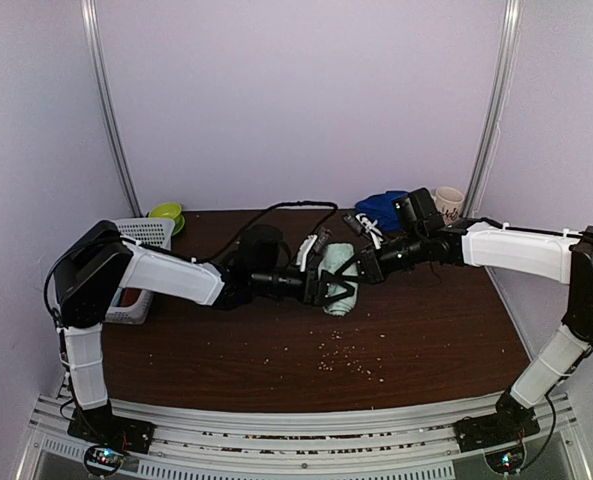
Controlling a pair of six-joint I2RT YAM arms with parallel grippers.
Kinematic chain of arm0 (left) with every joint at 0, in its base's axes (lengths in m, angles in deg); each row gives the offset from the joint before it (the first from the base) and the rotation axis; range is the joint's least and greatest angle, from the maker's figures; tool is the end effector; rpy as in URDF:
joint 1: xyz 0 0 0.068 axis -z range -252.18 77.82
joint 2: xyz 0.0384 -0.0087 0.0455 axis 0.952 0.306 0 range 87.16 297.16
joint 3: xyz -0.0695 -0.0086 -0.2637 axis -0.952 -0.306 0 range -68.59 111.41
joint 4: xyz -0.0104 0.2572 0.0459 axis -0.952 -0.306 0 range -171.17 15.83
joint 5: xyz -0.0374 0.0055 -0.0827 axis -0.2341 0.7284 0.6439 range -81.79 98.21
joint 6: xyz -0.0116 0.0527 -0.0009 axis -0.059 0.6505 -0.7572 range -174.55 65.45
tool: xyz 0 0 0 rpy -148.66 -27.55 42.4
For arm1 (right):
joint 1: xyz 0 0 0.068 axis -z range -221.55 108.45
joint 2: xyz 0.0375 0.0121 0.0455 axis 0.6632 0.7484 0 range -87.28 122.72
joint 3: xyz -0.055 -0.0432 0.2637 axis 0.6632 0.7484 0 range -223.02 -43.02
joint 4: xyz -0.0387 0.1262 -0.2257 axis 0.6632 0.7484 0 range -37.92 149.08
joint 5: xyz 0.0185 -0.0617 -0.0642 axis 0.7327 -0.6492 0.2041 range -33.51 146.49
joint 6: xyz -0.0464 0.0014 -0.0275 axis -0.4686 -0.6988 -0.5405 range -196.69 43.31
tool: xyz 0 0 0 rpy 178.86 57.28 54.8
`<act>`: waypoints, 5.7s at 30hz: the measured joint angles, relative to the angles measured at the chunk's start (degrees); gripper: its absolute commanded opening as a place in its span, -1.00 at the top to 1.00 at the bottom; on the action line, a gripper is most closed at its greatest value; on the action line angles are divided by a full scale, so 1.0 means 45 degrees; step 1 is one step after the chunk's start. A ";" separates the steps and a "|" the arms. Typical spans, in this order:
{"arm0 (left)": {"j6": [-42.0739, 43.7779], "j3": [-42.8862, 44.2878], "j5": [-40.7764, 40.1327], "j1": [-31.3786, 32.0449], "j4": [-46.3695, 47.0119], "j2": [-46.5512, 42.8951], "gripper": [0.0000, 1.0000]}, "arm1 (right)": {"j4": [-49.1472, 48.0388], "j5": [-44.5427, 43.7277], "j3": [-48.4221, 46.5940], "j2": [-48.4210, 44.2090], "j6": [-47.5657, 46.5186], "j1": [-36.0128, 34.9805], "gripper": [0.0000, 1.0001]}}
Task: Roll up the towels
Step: Pass from the right arm to the left, then place the towel in the storage box.
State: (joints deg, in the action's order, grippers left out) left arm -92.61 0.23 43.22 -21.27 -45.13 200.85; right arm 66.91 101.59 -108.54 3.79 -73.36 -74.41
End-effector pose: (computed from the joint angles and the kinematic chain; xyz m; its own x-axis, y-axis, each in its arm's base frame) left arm 0.2624 -0.3555 0.1968 -0.7419 0.1124 -0.6610 0.6685 0.2000 -0.7163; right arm 0.2782 0.2097 0.2617 -0.5919 -0.3335 -0.7338 -0.8032 0.3200 0.5024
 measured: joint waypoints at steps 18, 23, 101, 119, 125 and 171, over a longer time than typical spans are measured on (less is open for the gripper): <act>0.0879 0.1409 -0.2943 0.0413 -0.3565 0.0073 0.95 | -0.0340 -0.2191 0.0000 0.0199 0.0311 -0.0423 0.49; 0.1030 0.1467 -0.3429 0.0525 -0.4017 0.0073 1.00 | -0.0087 -0.2613 -0.0058 0.0199 0.0277 -0.0379 -0.02; 1.1040 0.4571 -0.8874 -1.5033 -1.9686 0.0855 1.00 | 0.0529 -0.1336 0.0000 -0.1651 0.0257 0.1467 -1.00; 1.0792 0.3696 -0.9840 -1.5033 -1.9453 0.0593 0.09 | 0.0491 -0.1156 0.0049 -0.1651 0.0257 0.1389 -1.00; 1.0676 0.3487 -0.9850 -1.5033 -1.9438 0.0107 -0.16 | 0.0491 -0.1146 0.0049 -0.1651 0.0257 0.1379 -1.00; 1.0015 0.2409 -1.1803 -1.5033 -1.9487 -0.3356 -0.96 | 0.0505 -0.1103 0.0049 -0.1865 0.0199 0.0933 -1.00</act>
State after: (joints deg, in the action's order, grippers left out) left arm -47.54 11.07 -9.90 -88.92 -132.82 185.75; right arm 69.18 96.63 -108.32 -4.60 -72.46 -70.21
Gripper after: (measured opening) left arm 0.978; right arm 0.999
